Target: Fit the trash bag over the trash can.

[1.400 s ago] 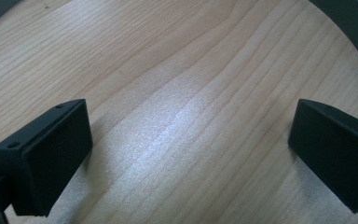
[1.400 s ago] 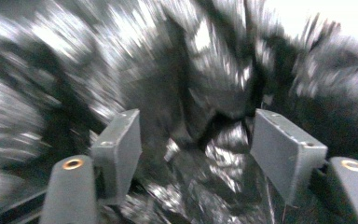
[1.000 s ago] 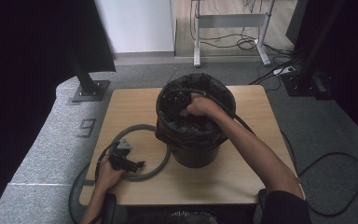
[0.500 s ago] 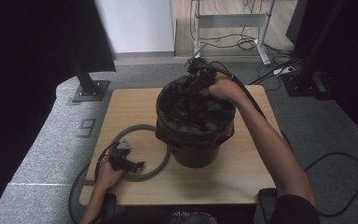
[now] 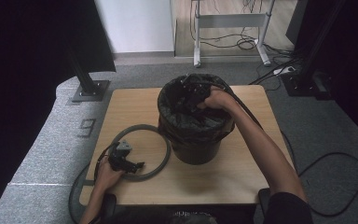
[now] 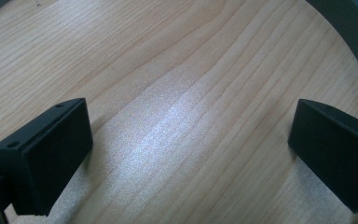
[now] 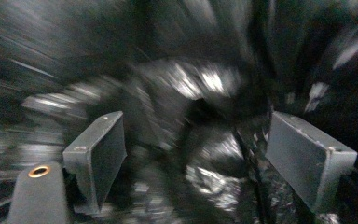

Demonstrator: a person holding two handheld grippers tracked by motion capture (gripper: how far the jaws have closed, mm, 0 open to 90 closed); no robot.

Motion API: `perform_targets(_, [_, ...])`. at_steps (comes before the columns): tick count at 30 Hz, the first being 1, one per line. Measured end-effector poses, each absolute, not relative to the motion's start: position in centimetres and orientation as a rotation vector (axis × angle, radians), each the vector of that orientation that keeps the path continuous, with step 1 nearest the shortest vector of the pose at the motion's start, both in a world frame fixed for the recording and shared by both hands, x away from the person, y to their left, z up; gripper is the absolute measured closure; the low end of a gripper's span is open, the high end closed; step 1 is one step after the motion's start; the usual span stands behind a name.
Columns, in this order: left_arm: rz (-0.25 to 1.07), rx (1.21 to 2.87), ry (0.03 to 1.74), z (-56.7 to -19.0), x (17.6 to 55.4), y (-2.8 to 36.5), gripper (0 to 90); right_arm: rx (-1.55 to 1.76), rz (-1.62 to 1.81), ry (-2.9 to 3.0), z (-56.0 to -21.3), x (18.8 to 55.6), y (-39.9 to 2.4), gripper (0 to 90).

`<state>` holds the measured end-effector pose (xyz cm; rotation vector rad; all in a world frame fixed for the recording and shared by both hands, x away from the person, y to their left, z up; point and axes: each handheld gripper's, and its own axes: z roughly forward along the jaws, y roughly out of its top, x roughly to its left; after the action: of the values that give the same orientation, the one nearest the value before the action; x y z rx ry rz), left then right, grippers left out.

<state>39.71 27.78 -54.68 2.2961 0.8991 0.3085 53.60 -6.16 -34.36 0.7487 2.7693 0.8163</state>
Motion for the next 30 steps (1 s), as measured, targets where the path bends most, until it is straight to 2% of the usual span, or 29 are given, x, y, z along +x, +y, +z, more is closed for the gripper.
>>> perform_targets(5, [0.308,2.296,0.899,-54.7,39.7,27.8,0.0,0.615,1.043,2.766,-30.3,49.7,-5.7,16.6])
perform_targets(9, [0.309,2.296,0.900,-54.7,39.7,27.8,0.0,0.521,1.025,2.841,-31.2,47.3,-3.6,14.9])
perform_targets(12, [0.309,2.296,0.901,-54.7,39.7,27.8,0.0,0.590,0.835,2.858,-34.1,47.7,-1.8,18.7])
perform_targets(17, [0.310,2.294,0.901,-54.7,39.7,27.8,0.0,0.715,0.661,2.890,-37.1,49.4,-1.0,15.9])
perform_targets(23, [0.309,2.295,0.900,-54.7,39.7,27.8,0.0,0.763,0.812,2.800,-35.1,49.7,-2.0,16.1])
perform_targets(30, [0.308,2.294,0.901,-54.7,39.7,27.8,0.0,0.706,1.019,2.717,-31.3,49.7,-5.3,14.9])
